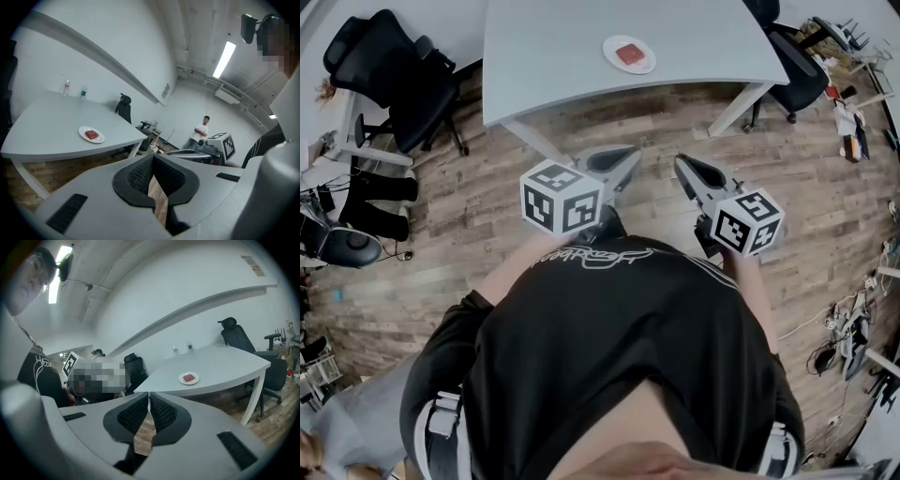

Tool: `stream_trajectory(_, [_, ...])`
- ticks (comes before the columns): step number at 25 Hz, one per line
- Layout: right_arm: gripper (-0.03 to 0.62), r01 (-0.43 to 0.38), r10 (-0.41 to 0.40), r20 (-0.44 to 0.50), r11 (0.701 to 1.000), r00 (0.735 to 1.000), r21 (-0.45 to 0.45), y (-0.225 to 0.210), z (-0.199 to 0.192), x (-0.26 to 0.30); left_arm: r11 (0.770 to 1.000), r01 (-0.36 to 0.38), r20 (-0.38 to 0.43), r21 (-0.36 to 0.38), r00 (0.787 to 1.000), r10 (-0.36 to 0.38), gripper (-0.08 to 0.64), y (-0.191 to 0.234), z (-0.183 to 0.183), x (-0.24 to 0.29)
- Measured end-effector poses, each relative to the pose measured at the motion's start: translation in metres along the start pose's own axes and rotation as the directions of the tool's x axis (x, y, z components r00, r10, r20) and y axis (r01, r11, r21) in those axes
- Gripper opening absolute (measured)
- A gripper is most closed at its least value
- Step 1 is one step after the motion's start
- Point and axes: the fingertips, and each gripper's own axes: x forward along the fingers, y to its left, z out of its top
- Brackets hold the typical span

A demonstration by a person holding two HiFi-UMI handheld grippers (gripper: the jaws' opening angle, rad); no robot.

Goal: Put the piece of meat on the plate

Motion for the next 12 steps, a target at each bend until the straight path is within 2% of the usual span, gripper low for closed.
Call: stream_trajectory(12, [0.018,0.013,-0.013,-0.009,1.000,1.000,-0.002,0.0061,-0.0094,-0.0080,1.000,0.000,-0.001,-0.005,1.000,0.000,0.008,-0.0051,-0.0097,-0.0033])
